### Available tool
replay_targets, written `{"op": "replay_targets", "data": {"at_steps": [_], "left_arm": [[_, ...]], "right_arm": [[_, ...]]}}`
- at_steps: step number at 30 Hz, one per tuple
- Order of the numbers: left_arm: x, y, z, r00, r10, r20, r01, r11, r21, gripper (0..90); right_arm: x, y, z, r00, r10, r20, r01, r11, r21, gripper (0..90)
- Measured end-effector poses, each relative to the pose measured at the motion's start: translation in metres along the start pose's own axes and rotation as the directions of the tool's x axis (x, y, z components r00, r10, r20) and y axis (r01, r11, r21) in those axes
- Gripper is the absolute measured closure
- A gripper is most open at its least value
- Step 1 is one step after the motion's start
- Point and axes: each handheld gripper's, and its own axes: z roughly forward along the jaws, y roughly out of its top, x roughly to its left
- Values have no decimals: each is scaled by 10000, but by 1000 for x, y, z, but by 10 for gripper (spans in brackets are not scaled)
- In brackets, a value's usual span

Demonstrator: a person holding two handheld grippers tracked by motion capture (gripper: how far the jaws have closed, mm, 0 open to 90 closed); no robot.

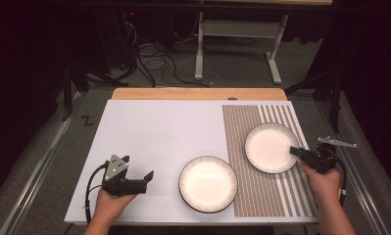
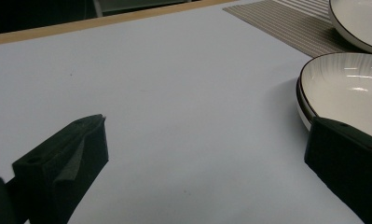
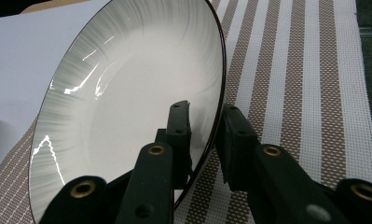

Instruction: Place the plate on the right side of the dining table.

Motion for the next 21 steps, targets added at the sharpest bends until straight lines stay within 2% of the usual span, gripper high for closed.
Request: {"op": "replay_targets", "data": {"at_steps": [12,21], "left_arm": [[-1,2,-1,10000,27,48,-27,10000,-3,3],[0,2,0,10000,60,-30,-60,10000,44,4]], "right_arm": [[-9,-1,6,9992,370,-138,-365,9989,301,749],[-12,-3,11,9981,612,64,-614,9966,547,732]]}}
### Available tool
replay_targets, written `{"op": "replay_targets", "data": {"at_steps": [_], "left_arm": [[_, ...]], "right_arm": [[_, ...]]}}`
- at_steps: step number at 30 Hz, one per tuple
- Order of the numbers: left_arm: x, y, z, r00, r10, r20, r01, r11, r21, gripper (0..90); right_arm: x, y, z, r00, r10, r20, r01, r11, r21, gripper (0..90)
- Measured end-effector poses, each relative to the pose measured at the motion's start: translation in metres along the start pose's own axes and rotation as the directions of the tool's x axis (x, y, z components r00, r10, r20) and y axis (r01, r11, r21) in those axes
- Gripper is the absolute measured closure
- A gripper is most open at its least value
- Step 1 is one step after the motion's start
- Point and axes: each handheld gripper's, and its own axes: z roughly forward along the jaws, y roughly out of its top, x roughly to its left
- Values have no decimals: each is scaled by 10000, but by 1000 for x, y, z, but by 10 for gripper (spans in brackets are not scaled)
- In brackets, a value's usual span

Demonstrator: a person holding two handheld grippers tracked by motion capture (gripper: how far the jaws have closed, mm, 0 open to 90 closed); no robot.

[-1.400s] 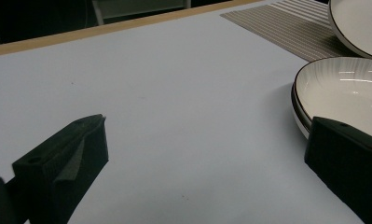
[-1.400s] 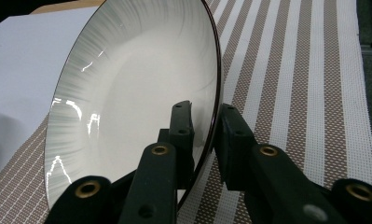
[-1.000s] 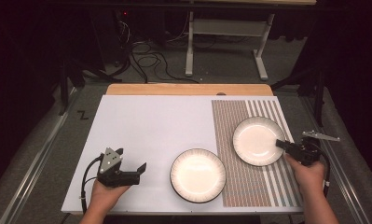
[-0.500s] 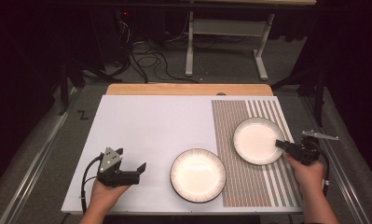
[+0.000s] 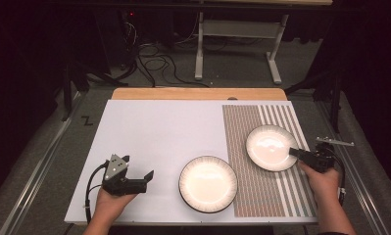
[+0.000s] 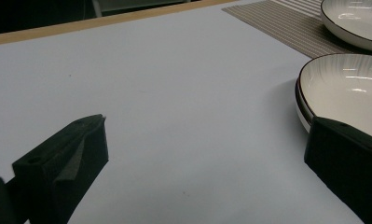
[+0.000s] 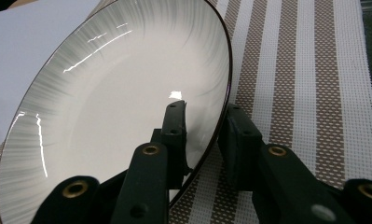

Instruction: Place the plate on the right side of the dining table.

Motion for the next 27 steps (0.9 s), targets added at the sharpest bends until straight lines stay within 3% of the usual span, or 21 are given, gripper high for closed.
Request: {"op": "replay_targets", "data": {"at_steps": [16,21,27], "left_arm": [[-2,-1,2,9998,113,142,-114,9999,72,5],[-4,0,2,9996,178,224,-178,9998,22,5],[-5,1,1,9996,110,264,-108,9999,-63,5]], "right_arm": [[1,-1,3,9986,-23,533,13,9998,190,702],[5,0,-1,9971,-380,664,383,9993,-42,557],[10,2,-12,9906,-879,1047,945,9937,-600,482]]}}
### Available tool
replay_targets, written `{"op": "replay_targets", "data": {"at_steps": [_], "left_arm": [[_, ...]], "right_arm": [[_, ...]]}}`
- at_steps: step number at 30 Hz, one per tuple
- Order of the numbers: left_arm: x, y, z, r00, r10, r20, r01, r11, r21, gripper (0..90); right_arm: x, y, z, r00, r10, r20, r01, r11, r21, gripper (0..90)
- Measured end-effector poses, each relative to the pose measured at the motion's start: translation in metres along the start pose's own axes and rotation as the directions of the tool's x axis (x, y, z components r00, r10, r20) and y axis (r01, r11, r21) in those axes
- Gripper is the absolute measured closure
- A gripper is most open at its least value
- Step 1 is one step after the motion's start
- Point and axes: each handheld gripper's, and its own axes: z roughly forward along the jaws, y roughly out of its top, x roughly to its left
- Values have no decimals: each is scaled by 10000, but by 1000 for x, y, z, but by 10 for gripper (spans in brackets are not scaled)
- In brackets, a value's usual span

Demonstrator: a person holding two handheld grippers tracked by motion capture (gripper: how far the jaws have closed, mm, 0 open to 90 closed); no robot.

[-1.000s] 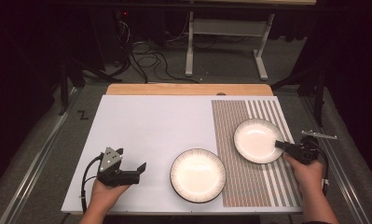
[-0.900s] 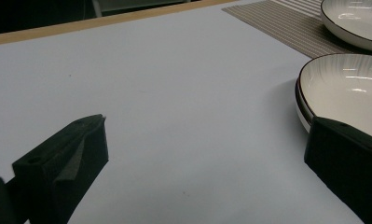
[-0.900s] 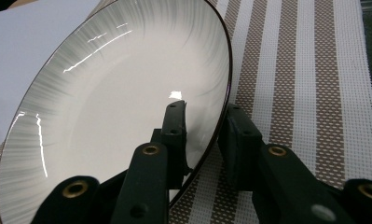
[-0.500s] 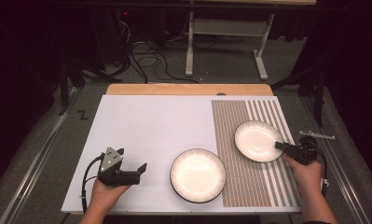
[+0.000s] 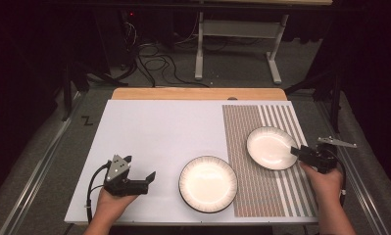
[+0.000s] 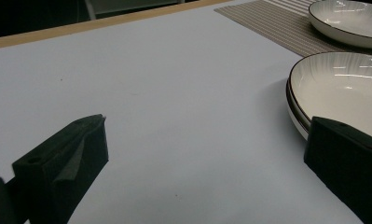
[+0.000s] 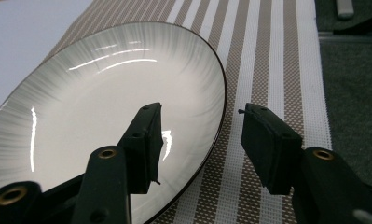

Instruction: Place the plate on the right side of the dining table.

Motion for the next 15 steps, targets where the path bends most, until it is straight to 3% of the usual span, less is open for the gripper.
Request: {"op": "replay_targets", "data": {"at_steps": [6,10,15], "left_arm": [[-1,1,0,9999,27,129,-27,10000,-44,5],[-2,3,-1,9995,-22,299,26,9999,-162,4],[-3,4,-2,9992,-10,406,19,9998,-204,3]], "right_arm": [[21,2,-17,9948,-1000,-215,980,9922,-773,439],[38,1,-24,9896,-1411,-276,1384,9869,-828,392],[67,1,-33,9772,-1995,-723,1911,9755,-1088,322]]}}
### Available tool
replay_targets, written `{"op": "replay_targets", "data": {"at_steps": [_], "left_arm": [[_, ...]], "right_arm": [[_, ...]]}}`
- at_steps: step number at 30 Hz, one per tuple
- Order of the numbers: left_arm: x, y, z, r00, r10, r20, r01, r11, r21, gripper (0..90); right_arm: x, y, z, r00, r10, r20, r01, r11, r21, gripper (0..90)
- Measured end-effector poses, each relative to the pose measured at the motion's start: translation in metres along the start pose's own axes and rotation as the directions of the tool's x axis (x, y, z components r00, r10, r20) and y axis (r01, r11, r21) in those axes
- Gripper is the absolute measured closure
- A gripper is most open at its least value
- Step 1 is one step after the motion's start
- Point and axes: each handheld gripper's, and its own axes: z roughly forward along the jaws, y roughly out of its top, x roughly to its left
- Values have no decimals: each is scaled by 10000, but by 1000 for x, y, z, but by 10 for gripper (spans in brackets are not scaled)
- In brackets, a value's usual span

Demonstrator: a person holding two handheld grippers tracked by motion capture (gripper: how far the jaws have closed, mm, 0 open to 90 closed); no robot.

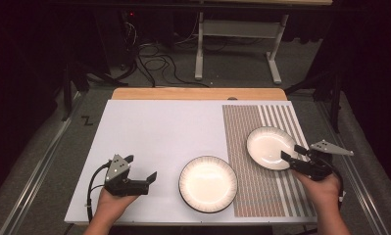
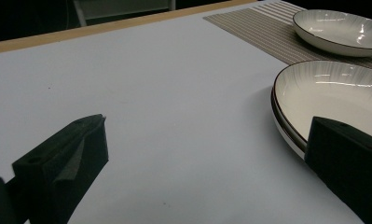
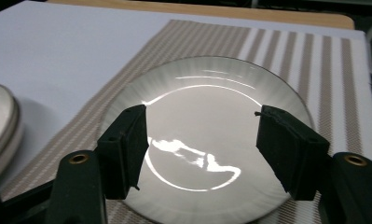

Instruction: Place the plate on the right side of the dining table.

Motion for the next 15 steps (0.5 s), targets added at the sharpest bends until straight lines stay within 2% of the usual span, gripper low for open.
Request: {"op": "replay_targets", "data": {"at_steps": [4,6,9,10,12,15], "left_arm": [[-2,2,-1,9999,55,146,-54,9999,-91,3],[-2,3,-2,9997,74,232,-69,9998,-184,3],[-3,4,-3,9993,149,342,-140,9996,-256,3],[-4,4,-3,9991,181,371,-171,9995,-268,3],[-7,4,-2,9985,192,520,-177,9994,-288,3],[-12,5,0,9970,376,671,-359,9990,-263,3]], "right_arm": [[31,5,-3,9972,-683,-320,674,9973,-276,218],[53,6,-4,9930,-1116,-388,1098,9929,-455,157],[82,5,-5,9885,-1437,-465,1400,9873,-747,103],[89,5,-5,9880,-1436,-572,1390,9872,-785,84],[105,5,-2,9818,-1561,-1082,1479,9858,-794,55],[126,4,3,9750,-1488,-1649,1378,9875,-761,2]]}}
